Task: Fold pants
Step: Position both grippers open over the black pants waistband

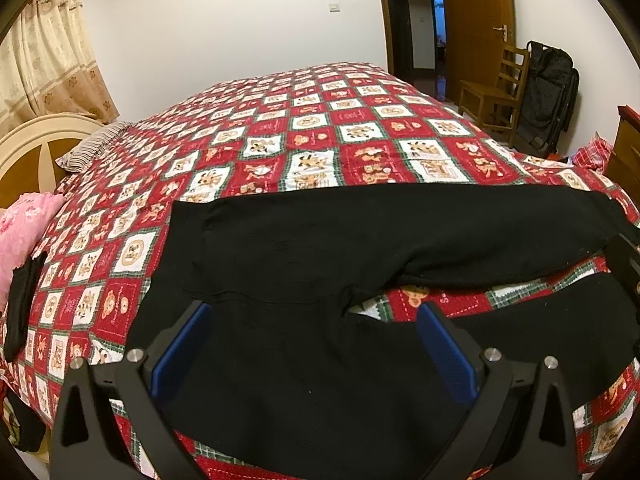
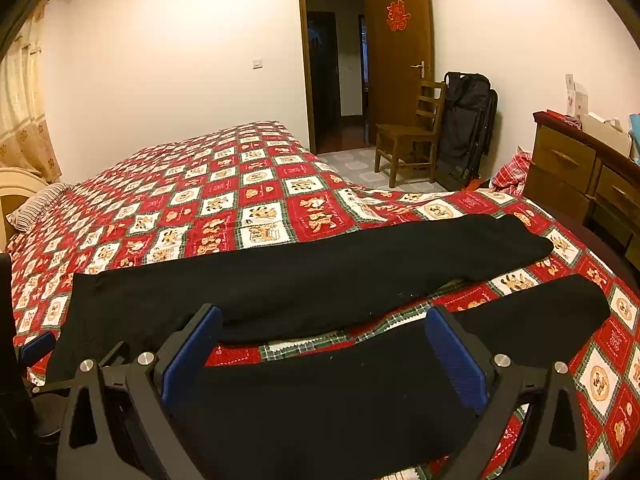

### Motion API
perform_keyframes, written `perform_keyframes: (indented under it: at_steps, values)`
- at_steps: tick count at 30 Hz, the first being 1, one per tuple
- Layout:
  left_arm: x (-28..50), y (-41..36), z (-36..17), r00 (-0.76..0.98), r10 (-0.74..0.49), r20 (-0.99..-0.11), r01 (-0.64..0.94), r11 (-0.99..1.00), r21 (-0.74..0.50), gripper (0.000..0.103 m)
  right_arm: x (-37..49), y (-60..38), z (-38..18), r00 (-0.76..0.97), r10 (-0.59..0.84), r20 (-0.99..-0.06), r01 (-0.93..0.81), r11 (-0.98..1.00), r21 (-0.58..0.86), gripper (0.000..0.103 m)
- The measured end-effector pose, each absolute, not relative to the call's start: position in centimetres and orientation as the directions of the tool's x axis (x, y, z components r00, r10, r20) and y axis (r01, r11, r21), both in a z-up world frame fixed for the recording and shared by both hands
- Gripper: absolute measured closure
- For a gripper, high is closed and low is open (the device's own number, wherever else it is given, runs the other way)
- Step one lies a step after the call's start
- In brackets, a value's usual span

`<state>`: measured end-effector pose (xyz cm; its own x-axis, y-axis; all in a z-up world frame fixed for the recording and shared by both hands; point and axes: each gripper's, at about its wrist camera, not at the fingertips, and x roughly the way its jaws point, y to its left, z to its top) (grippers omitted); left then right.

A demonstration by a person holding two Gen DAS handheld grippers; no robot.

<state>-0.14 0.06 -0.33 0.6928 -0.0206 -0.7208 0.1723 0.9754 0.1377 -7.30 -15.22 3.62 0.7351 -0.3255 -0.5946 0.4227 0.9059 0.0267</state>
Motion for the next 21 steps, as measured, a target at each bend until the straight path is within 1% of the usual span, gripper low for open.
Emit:
perform_keyframes:
  at_steps: [21]
  values:
    - [-0.29,0.00,-0.30,0.688,-0.021,-0.725,0.173,0.975,0.136,0.000,-7.30,-15.36,3.28,0.728,-0.314,-0.609,0.426,0.904,0.043,0.001]
